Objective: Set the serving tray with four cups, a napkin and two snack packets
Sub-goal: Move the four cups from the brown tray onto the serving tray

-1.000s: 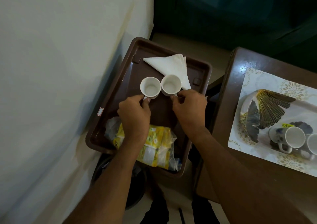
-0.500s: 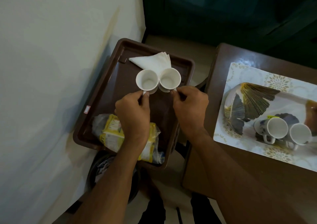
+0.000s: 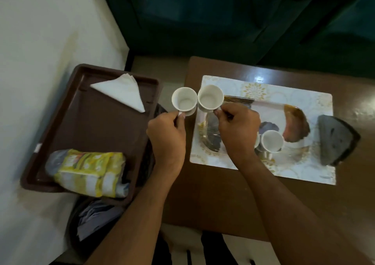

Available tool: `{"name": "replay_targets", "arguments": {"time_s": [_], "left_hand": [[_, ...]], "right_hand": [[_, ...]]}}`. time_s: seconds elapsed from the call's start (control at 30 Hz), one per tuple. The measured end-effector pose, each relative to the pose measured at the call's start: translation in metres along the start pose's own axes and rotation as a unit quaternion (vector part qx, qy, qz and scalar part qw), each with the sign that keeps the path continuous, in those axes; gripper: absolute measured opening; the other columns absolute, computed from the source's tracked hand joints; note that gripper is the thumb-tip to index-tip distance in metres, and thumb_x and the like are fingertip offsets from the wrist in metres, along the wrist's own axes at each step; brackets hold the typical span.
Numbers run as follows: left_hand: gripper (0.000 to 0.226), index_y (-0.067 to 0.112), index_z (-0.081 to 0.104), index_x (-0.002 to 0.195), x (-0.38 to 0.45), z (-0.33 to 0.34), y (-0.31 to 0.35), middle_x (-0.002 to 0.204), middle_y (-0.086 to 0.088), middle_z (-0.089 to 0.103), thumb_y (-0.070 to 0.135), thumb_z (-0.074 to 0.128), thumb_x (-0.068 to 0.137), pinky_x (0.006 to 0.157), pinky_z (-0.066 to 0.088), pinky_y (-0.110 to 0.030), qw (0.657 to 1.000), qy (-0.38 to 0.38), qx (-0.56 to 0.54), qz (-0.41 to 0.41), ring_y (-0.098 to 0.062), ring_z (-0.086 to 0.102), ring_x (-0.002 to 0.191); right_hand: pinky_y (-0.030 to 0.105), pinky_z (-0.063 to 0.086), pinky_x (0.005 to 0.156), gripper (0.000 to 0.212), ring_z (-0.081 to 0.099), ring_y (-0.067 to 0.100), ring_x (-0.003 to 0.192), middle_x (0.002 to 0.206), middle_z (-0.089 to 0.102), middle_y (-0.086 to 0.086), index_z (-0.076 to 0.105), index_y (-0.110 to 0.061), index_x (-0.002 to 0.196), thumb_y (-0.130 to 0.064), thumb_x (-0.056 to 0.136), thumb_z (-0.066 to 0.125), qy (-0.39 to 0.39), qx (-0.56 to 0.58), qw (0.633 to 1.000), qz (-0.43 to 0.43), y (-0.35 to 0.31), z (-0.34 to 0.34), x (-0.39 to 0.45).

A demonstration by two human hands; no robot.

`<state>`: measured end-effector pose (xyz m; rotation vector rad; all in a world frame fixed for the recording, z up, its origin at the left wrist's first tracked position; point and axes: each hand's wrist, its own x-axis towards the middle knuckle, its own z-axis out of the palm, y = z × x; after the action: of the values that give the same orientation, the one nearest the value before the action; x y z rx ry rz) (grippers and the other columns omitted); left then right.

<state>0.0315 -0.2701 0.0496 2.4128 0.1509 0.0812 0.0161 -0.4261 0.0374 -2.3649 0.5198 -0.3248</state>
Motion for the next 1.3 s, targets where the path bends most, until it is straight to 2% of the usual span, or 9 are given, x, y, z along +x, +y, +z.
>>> {"name": "replay_targets", "arguments": {"time_s": [0.1, 0.17, 0.43, 0.63, 0.83, 0.93, 1.07, 1.2, 1.3], "left_hand": [[0.020, 0.007, 0.083, 0.096, -0.011, 0.029, 0.032, 0.074, -0.005, 0.077, 0.022, 0.070, 0.101, 0.053, 0.039, -0.010, 0.999, -0.035, -0.007, 0.022, -0.009, 0.062, 0.060], [0.019, 0.009, 0.083, 0.105, -0.015, 0.045, 0.048, 0.080, -0.006, 0.079, 0.023, 0.071, 0.100, 0.053, 0.036, -0.006, 0.998, -0.055, -0.003, 0.037, -0.009, 0.064, 0.064], [0.022, 0.007, 0.084, 0.100, -0.010, 0.101, 0.078, 0.081, -0.012, 0.079, 0.025, 0.071, 0.100, 0.072, 0.056, -0.044, 0.985, -0.149, 0.013, 0.082, -0.026, 0.071, 0.072], [0.023, 0.006, 0.084, 0.100, -0.006, 0.117, 0.073, 0.083, -0.017, 0.079, 0.025, 0.070, 0.101, 0.074, 0.054, -0.050, 0.976, -0.193, 0.051, 0.092, -0.034, 0.069, 0.077], [0.020, 0.005, 0.082, 0.092, -0.003, 0.121, 0.072, 0.074, -0.012, 0.075, 0.019, 0.071, 0.100, 0.067, 0.051, -0.045, 0.979, -0.171, 0.057, 0.099, -0.024, 0.063, 0.069], [0.018, 0.001, 0.080, 0.091, -0.002, 0.122, 0.076, 0.080, -0.013, 0.076, 0.013, 0.070, 0.100, 0.069, 0.054, -0.049, 0.981, -0.163, 0.054, 0.092, -0.029, 0.067, 0.075], [0.014, 0.000, 0.076, 0.108, -0.001, 0.120, 0.084, 0.109, -0.016, 0.076, 0.003, 0.070, 0.097, 0.087, 0.056, -0.044, 0.984, -0.126, 0.102, 0.077, -0.033, 0.070, 0.102], [0.042, 0.009, 0.068, 0.133, -0.007, 0.124, 0.104, 0.128, -0.011, 0.066, 0.026, 0.074, 0.095, 0.091, 0.048, -0.033, 0.983, -0.107, 0.115, 0.091, -0.029, 0.061, 0.121], [0.063, 0.011, 0.063, 0.136, -0.009, 0.134, 0.113, 0.132, -0.009, 0.061, 0.052, 0.075, 0.089, 0.095, 0.049, -0.040, 0.960, -0.155, 0.193, 0.133, -0.028, 0.052, 0.126]], "right_hand": [[0.022, 0.037, 0.071, 0.011, 0.064, 0.016, 0.071, 0.084, 0.080, 0.007, 0.083, -0.010, 0.089, -0.018, 0.092, 0.076, 0.022, -0.013, 0.999, 0.022, 0.036, -0.032, 0.009], [0.022, 0.036, 0.071, 0.012, 0.064, 0.017, 0.070, 0.083, 0.080, 0.007, 0.083, -0.010, 0.088, -0.019, 0.092, 0.077, 0.034, -0.027, 0.998, 0.037, 0.058, -0.047, 0.014], [0.034, 0.036, 0.055, 0.021, 0.051, 0.025, 0.055, 0.056, 0.064, 0.006, 0.075, -0.008, 0.067, -0.016, 0.086, 0.078, 0.010, -0.050, 0.995, 0.082, 0.131, -0.081, 0.037], [0.037, 0.046, 0.058, 0.013, 0.060, 0.028, 0.058, 0.067, 0.075, 0.012, 0.083, -0.011, 0.077, -0.017, 0.087, 0.079, -0.041, -0.064, 0.993, 0.093, 0.154, -0.083, 0.044], [0.041, 0.052, 0.061, 0.013, 0.062, 0.030, 0.061, 0.068, 0.073, 0.013, 0.081, -0.010, 0.074, -0.014, 0.087, 0.079, -0.064, -0.067, 0.990, 0.106, 0.164, -0.083, 0.044], [0.041, 0.057, 0.072, 0.006, 0.070, 0.031, 0.074, 0.085, 0.081, 0.012, 0.084, -0.011, 0.089, -0.014, 0.087, 0.080, -0.075, -0.065, 0.989, 0.114, 0.161, -0.085, 0.047], [0.043, 0.057, 0.095, 0.045, 0.073, 0.031, 0.107, 0.120, 0.077, 0.011, 0.076, -0.008, 0.120, -0.020, 0.078, 0.087, -0.101, -0.093, 0.980, 0.142, 0.152, -0.093, 0.054], [0.048, 0.051, 0.094, 0.060, 0.063, 0.038, 0.112, 0.120, 0.069, 0.016, 0.069, -0.007, 0.123, -0.033, 0.073, 0.088, -0.094, -0.162, 0.980, 0.063, 0.133, -0.096, 0.064], [0.050, 0.049, 0.092, 0.063, 0.057, 0.037, 0.117, 0.123, 0.064, 0.015, 0.066, -0.008, 0.123, -0.047, 0.077, 0.084, -0.138, -0.233, 0.962, 0.027, 0.118, -0.088, 0.070]]}}
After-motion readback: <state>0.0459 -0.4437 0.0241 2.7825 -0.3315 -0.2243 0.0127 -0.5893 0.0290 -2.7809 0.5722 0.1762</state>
